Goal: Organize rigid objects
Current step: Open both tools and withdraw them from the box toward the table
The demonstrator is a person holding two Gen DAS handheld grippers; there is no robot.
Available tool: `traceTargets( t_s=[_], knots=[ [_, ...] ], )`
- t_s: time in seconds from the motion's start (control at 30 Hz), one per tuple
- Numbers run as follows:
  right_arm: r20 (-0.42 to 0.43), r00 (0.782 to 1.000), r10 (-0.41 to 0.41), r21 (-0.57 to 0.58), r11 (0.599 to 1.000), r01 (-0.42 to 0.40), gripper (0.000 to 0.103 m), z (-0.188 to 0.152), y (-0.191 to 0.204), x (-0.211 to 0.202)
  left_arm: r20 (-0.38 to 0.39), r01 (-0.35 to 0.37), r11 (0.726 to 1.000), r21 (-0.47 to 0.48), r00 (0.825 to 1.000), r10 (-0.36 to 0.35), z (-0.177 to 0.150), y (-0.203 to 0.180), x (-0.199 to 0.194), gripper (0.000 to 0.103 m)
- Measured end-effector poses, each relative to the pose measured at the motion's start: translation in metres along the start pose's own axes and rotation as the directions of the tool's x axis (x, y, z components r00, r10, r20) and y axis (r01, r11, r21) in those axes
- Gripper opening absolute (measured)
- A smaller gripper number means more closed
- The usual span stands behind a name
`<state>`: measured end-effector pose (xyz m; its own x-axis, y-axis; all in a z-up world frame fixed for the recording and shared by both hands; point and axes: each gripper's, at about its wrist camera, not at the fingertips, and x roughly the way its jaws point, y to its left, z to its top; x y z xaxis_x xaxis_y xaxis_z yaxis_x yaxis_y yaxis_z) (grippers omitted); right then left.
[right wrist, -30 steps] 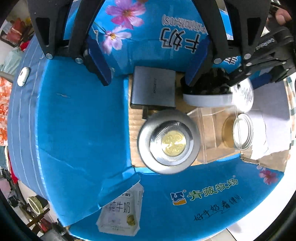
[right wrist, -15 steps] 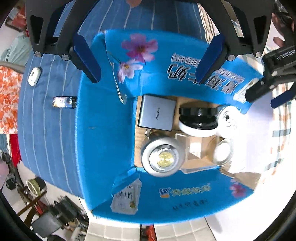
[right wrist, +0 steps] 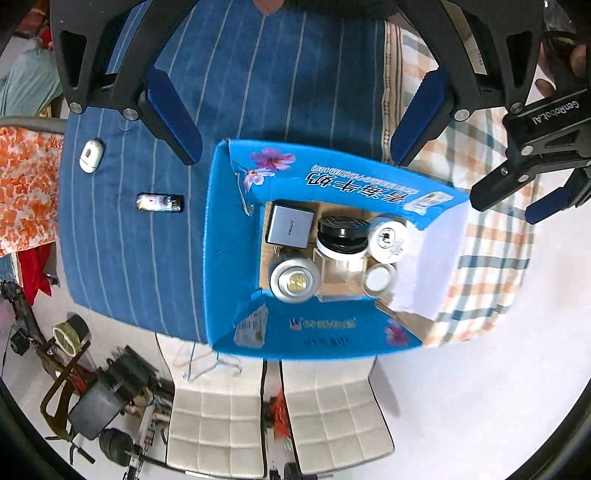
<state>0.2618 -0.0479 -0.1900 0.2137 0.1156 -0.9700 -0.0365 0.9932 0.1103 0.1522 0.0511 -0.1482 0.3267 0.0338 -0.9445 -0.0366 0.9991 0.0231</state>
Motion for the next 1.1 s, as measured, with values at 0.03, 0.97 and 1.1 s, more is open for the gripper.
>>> traceTargets(
  t_s=[0.03, 0.97, 1.1],
  knots=[
    [0.009, 1.0, 0.007, -0.001, 1.0, -0.007, 0.103, -0.002, 0.0, -0.008, 0.014, -0.001, 1.0, 0.0, 1.0, 0.001, -0.003, -0.001, -0.009, 0.103],
    [0.002, 0.997, -0.074, 0.415, 0.907, 0.067, 0.103, -0.077, -0.219, -0.014, 0.053, 0.082, 0.965, 0.248, 0.994, -0.098, 0.01, -0.194, -0.009, 0.103],
    [-0.055, 0.995, -0.08, 0.516, 0.851, 0.097, 0.103, -0.087, -0.289, 0.026, -0.011, 0.125, 0.944, 0.304, 0.992, -0.128, 0.022, -0.26, 0.029, 0.103]
  ],
)
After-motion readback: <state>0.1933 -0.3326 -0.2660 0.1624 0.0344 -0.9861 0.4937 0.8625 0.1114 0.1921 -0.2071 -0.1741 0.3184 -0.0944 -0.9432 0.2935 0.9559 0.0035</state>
